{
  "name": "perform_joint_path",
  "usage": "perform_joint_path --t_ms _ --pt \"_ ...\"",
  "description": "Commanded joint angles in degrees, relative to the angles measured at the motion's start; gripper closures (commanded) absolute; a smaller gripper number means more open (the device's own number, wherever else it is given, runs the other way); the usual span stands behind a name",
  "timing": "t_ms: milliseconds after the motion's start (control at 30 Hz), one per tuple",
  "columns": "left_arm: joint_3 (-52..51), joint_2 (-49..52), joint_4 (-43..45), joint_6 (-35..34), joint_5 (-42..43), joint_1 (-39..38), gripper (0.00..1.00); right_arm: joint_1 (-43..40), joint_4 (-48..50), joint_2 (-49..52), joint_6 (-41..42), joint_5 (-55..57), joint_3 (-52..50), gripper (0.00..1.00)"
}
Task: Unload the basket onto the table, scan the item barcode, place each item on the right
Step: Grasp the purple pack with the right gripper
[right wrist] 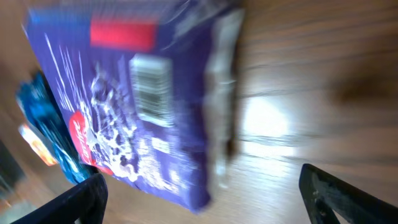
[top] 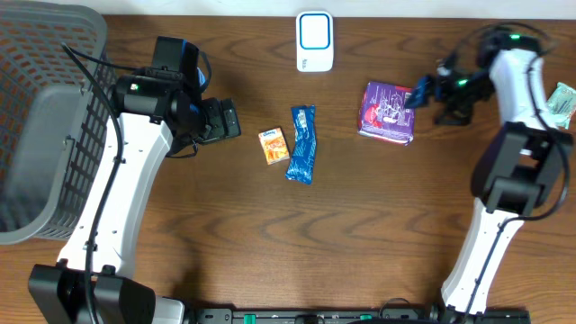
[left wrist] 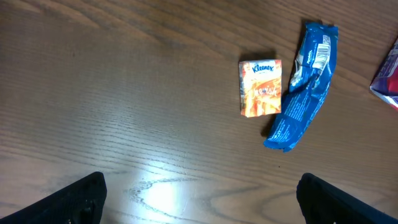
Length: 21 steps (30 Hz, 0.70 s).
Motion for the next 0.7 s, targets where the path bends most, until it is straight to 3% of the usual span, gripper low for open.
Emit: perform_joint_path --t_ms 0,167,300,367,433,500,667 --pt "0.31 0.24 -0.20 0.35 -0.55 0.26 0.02 3.41 0.15 -1.20 -2.93 0.20 -3.82 0.11" --pt "0.31 0.24 -0.17 0.35 -0.55 0.26 0.03 5.22 0.24 -1.20 0.37 0.26 -7.69 0.14" --pt "0.31 0.24 -0.20 0.35 -0.55 0.26 0.02 5.18 3.93 -1.20 2.51 0.28 -10.32 0.24" --pt "0.31 0.24 -0.17 0.35 -0.55 0.26 0.02 5.07 6.01 -1.20 4.09 0.28 -11.08 0.31" --pt "0.31 0.24 -0.20 0.35 -0.55 0.26 0.02 5.05 7.41 -1.20 4.66 0.26 -11.13 0.47" --pt "0.31 0.24 -0.17 0.35 -0.55 0.26 0.02 5.05 8.28 -1.20 5.81 0.26 -10.91 0.70" --pt "0.31 0.24 -0.20 0.35 -0.55 0.26 0.02 5.05 6.45 -1.22 7.04 1.64 -7.61 0.78"
